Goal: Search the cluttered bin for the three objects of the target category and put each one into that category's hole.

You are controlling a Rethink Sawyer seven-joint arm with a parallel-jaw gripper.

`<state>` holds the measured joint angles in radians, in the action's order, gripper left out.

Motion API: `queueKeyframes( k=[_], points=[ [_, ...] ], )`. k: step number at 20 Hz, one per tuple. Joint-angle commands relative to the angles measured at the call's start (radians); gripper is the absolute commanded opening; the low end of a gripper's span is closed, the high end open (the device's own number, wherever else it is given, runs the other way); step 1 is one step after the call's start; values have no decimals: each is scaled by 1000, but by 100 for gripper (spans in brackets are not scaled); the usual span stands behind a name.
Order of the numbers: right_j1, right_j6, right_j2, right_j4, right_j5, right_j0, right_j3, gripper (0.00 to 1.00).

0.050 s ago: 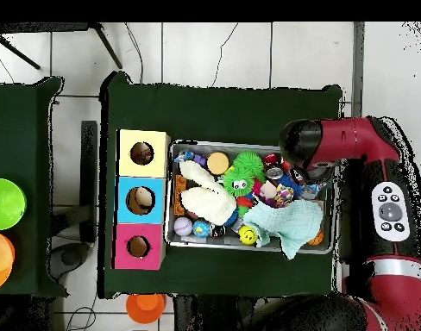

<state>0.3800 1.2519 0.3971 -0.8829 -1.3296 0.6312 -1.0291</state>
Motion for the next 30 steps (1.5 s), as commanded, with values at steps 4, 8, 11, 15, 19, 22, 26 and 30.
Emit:
queueKeyframes(
  k=[4, 8, 11, 15, 19, 22, 26, 30],
  points=[
    [-41, -270, 71, 109, 26, 68, -122, 100],
    [-42, -259, 81, 141, 37, 79, -142, 100],
    [-41, -253, 94, 171, 55, 90, -164, 100],
    [-33, -242, 98, 191, 78, 97, -192, 100],
    [-48, -232, 128, 228, 122, 117, -203, 100],
    [-53, -226, 139, 244, 149, 128, -219, 100],
    [-61, -220, 146, 246, 180, 132, -221, 100],
    [-74, -226, 140, 230, 170, 122, -202, 100]
  ],
)
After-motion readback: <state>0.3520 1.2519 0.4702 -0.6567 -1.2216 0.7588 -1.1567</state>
